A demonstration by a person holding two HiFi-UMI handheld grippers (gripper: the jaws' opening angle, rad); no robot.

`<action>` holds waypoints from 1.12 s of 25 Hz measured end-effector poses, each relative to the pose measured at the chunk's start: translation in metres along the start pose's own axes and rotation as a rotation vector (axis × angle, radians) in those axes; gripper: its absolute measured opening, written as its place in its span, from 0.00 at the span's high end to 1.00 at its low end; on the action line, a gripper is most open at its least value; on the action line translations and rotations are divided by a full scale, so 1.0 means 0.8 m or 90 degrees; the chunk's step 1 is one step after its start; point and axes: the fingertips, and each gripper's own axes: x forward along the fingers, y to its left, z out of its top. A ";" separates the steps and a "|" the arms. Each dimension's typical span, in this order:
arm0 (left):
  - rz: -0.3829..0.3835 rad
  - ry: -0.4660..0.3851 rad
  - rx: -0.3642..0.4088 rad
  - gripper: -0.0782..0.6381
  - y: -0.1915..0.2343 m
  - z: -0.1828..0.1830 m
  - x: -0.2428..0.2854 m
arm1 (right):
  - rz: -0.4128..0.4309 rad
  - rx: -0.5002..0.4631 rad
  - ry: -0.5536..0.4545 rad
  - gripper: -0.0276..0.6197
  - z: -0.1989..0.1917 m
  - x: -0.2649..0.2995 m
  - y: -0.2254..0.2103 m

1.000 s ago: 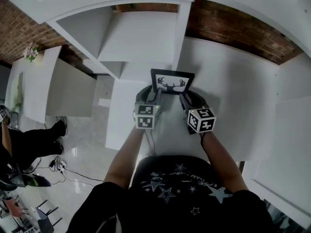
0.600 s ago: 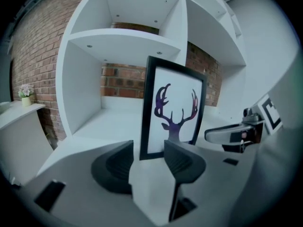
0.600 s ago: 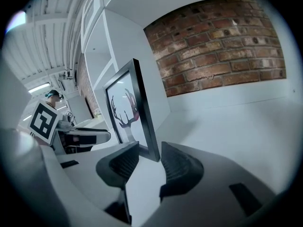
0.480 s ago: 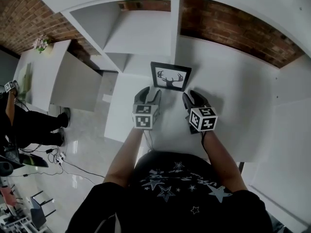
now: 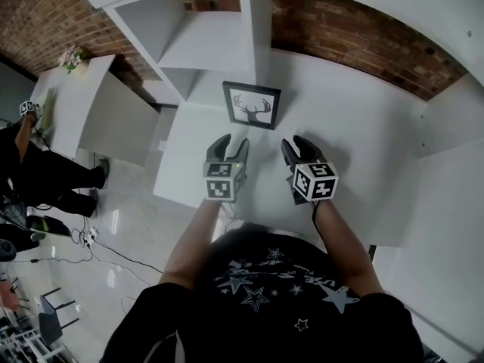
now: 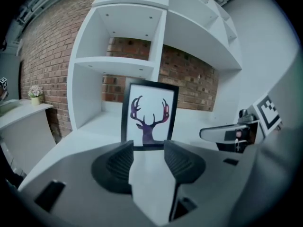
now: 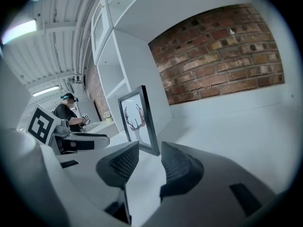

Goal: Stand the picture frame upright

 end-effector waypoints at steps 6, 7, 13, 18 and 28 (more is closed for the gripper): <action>0.021 -0.025 0.016 0.63 -0.034 0.003 -0.021 | -0.003 -0.008 -0.013 0.74 0.002 -0.043 -0.008; 0.021 -0.024 0.015 0.64 -0.040 0.001 -0.025 | -0.001 -0.008 -0.014 0.74 0.000 -0.050 -0.008; 0.015 -0.034 0.011 0.64 -0.078 -0.011 -0.049 | 0.018 -0.011 -0.016 0.77 -0.010 -0.092 -0.005; 0.009 -0.037 0.008 0.64 -0.110 -0.019 -0.065 | 0.027 -0.014 -0.020 0.81 -0.016 -0.127 -0.007; 0.008 -0.042 0.022 0.76 -0.167 -0.031 -0.096 | 0.025 0.008 -0.023 0.92 -0.036 -0.191 -0.020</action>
